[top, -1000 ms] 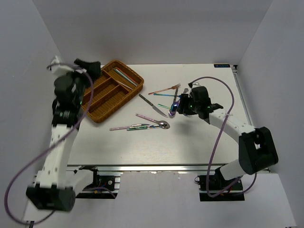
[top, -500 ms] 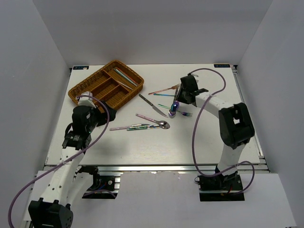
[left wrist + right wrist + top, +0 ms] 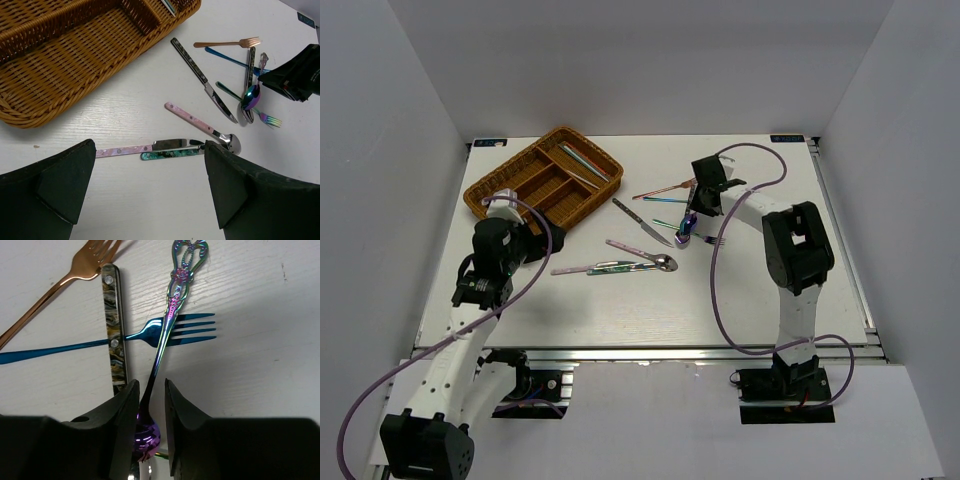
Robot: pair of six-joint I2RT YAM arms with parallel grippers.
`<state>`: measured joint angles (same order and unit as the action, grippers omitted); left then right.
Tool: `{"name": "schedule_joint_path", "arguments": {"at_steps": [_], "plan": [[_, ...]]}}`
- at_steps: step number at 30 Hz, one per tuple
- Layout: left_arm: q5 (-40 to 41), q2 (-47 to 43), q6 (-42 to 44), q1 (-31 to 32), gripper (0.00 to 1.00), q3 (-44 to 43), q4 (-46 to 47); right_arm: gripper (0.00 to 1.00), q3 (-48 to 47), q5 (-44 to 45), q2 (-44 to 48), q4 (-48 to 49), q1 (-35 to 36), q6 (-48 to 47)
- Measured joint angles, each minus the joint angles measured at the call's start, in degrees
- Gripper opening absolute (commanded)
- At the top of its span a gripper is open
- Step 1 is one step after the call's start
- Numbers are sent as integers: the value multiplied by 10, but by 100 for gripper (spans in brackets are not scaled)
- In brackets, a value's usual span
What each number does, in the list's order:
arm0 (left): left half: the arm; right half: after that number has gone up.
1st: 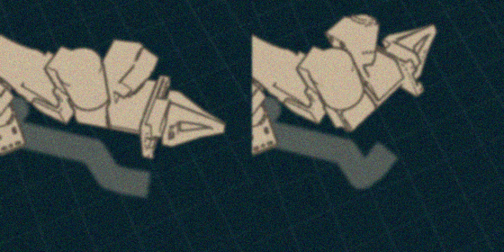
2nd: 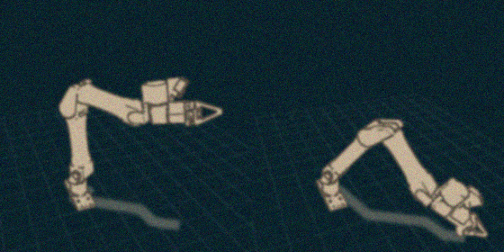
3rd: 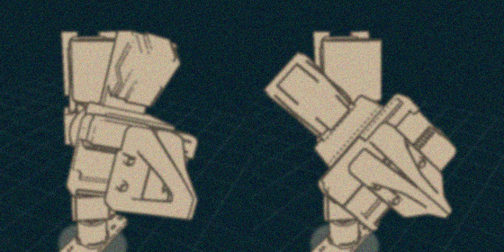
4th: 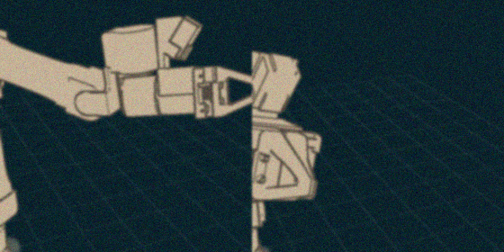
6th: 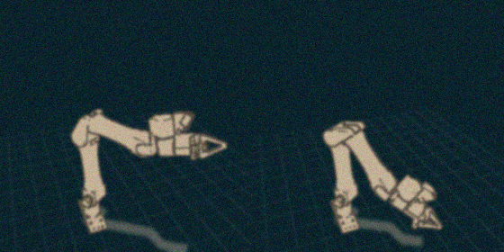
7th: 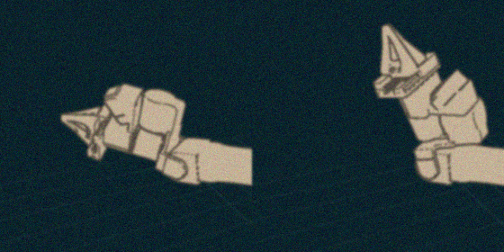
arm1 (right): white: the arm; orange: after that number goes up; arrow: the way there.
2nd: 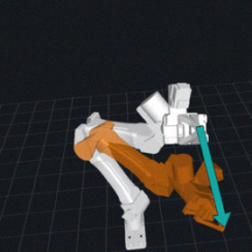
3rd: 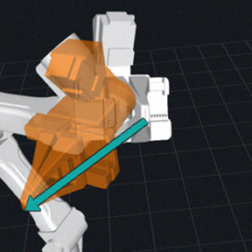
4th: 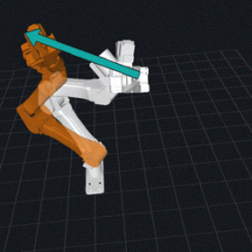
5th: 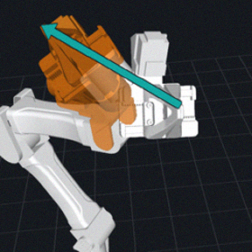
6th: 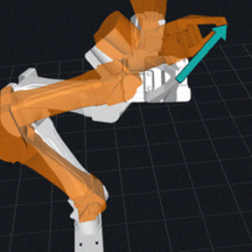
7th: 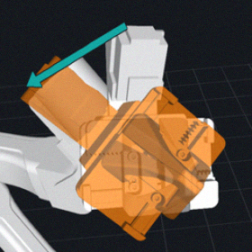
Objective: Sort the eating utensils into containers
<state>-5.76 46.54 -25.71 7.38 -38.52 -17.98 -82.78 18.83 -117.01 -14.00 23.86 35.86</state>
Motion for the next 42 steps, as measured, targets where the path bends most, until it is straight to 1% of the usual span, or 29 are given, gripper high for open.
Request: {"name": "schedule_joint_path", "arguments": {"at_steps": [2,7,8,9,10,13,15,20,28,31,33,35,37,39,42], "plan": [[-3,4,0,0,98,0,0,31,0,0,-7,2,-3,0],[-7,7,1,0,98,0,0,30,-18,-8,-38,8,-15,-1],[-8,7,1,0,98,0,0,24,-21,-10,-40,9,-18,-1],[-9,7,1,0,98,0,0,20,-23,-12,-42,10,-21,-2],[-9,8,2,0,98,0,0,14,-23,-16,-43,11,-24,-2],[-10,8,2,0,98,0,0,4,-21,-21,-42,16,-30,0],[-10,9,2,0,98,0,0,0,-7,-23,-34,29,-33,2],[-10,9,2,0,98,0,0,0,55,-32,32,35,-34,2],[-11,8,-1,0,98,0,0,0,93,-66,166,73,-33,0],[-6,3,-3,0,98,0,-1,0,104,-90,194,102,-26,12],[10,-7,-7,0,98,0,-3,0,125,-116,207,137,-14,33],[44,-18,-15,0,98,-4,-18,0,146,-137,210,174,12,62],[106,-25,-29,1,98,-20,-49,0,155,-154,203,207,52,98],[185,-33,-47,1,98,-45,-93,0,155,-164,183,256,101,140],[297,-62,-63,1,98,-76,-143,0,148,-147,141,321,169,209]]}}
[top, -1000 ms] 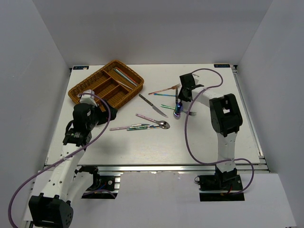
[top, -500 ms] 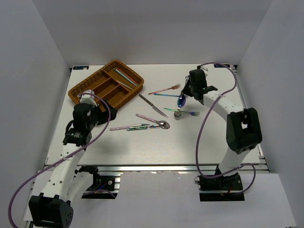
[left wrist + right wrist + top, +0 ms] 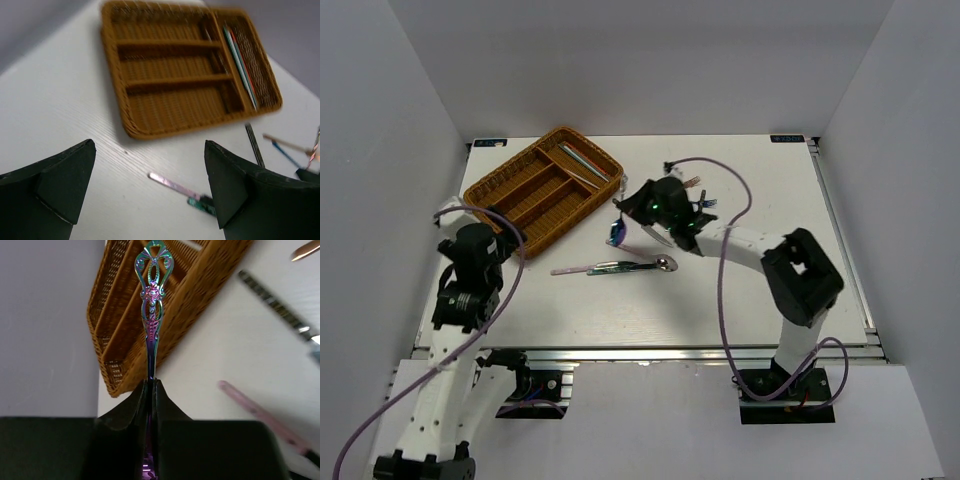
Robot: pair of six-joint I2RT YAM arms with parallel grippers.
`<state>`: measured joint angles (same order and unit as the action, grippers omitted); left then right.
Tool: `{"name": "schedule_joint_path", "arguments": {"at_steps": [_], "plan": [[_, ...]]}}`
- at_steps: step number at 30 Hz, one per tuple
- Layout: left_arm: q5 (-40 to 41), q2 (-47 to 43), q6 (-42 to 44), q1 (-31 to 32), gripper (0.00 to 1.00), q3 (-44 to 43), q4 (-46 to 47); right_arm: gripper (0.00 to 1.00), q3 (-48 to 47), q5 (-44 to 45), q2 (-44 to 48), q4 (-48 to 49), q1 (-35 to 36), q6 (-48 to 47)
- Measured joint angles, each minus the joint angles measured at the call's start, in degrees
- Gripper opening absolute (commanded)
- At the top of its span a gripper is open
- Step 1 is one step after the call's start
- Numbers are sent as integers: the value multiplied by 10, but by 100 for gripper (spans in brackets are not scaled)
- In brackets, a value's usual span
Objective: Sort the eating utensils into containers
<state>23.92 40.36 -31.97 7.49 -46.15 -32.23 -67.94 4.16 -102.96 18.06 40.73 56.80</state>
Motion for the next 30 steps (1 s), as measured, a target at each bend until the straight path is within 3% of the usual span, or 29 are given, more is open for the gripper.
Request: {"name": "schedule_joint_path", "arguments": {"at_steps": [7,12,20,27,29,30], "plan": [[203,-91,-27,0,98,-17,-54,0,-107,107,-152,50,109,143],[277,-122,-56,1,98,-15,-86,0,-228,196,-235,37,151,191],[317,-189,-73,13,98,-10,-102,0,-427,267,-346,-26,172,250],[305,-193,-63,27,98,5,-91,0,-487,287,-420,-53,173,261],[299,-194,-59,31,98,7,-89,8,-524,278,-451,-57,173,255],[297,-194,-57,33,98,8,-88,22,-538,273,-463,-57,174,251]]}}
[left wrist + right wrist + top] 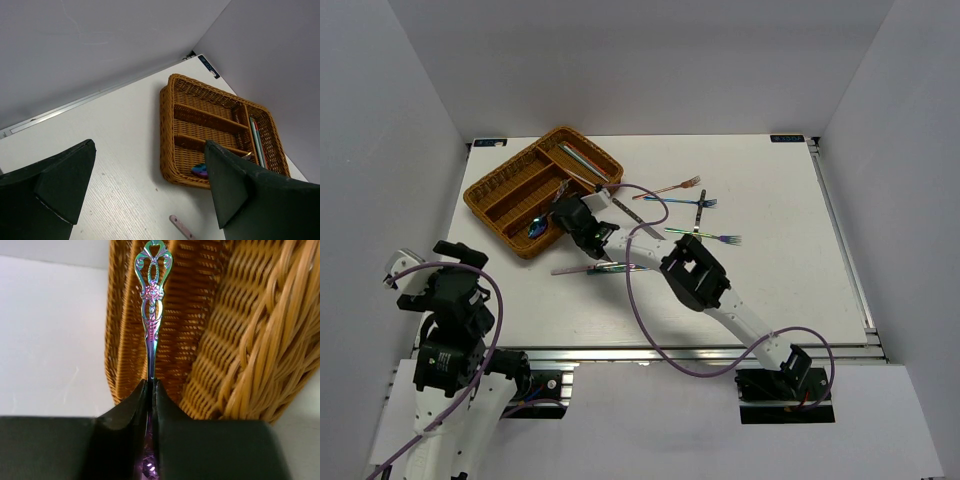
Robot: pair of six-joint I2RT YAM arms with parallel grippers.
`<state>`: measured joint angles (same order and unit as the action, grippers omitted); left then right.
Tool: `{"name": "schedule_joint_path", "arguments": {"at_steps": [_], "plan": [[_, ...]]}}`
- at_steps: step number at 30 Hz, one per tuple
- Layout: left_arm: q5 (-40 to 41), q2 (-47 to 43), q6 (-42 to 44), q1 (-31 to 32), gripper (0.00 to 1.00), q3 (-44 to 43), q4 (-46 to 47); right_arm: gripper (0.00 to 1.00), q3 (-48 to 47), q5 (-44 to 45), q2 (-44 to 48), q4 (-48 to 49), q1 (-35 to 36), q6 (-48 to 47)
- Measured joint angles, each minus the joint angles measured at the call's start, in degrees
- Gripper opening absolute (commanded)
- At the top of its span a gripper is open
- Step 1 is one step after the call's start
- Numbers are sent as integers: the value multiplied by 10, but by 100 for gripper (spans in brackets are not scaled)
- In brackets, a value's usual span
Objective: Sort the eating utensils into containers
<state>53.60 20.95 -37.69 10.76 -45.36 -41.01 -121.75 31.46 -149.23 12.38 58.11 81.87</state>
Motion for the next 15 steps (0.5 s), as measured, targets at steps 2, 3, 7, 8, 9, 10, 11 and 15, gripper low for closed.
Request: {"name": "schedule_joint_path", "arguments": {"at_steps": [2,3,7,8,9,10,11,15], "plan": [[-4,-3,3,3,98,0,3,34,-11,-9,-9,-4,1,-11],[-6,-4,5,4,98,0,5,40,-10,-9,-9,-2,1,-14],[-20,-6,15,5,98,0,15,65,34,-10,27,12,4,-29],[-23,-6,17,6,98,1,18,68,50,-9,40,12,5,-32],[-26,-6,19,6,98,3,21,69,61,-10,51,13,5,-35],[-29,-6,21,6,98,4,23,70,73,-10,63,15,5,-41],[-32,-7,23,6,98,5,25,70,84,-9,75,15,5,-46],[-40,-7,28,7,98,8,26,71,130,-3,132,16,5,-68]]}}
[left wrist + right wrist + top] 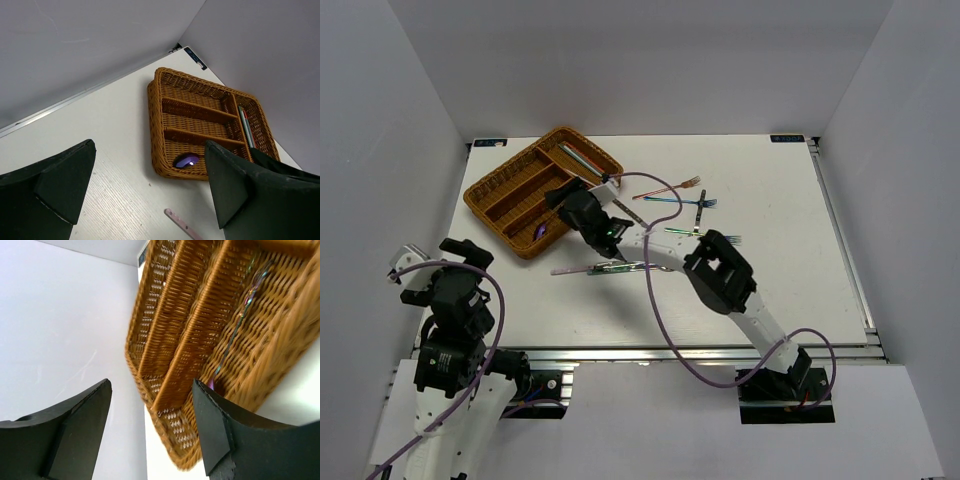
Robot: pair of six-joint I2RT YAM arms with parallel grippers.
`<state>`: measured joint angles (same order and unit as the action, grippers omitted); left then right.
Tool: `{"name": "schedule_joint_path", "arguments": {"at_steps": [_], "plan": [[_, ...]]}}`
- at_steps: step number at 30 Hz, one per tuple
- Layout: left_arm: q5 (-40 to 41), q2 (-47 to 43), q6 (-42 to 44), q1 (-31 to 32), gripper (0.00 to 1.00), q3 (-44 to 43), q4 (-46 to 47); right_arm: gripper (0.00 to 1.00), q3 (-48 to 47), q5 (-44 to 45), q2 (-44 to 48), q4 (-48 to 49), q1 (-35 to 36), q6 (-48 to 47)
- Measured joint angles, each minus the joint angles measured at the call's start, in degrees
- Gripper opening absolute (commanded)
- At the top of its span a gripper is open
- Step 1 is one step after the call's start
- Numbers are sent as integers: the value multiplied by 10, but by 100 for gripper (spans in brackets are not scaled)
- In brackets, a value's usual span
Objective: Sort the eating utensils into containers
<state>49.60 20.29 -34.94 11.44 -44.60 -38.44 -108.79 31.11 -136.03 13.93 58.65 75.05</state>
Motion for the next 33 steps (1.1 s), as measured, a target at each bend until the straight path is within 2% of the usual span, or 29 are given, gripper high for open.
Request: {"name": "schedule_joint_path", "arguments": {"at_steps": [5,9,16,22,29,33], "plan": [[-7,0,4,4,98,0,2,70,122,-1,128,-4,-18,-40],[-13,0,8,9,98,0,7,63,142,-51,186,-48,-87,-108],[-29,0,15,12,98,2,12,59,107,-87,188,-244,-249,-275],[-40,6,19,12,98,2,16,60,79,-40,157,-380,-268,-376],[-53,22,24,12,98,3,17,59,120,-30,154,-404,-289,-402],[-61,31,27,12,98,4,21,56,142,-26,154,-402,-308,-410]]}}
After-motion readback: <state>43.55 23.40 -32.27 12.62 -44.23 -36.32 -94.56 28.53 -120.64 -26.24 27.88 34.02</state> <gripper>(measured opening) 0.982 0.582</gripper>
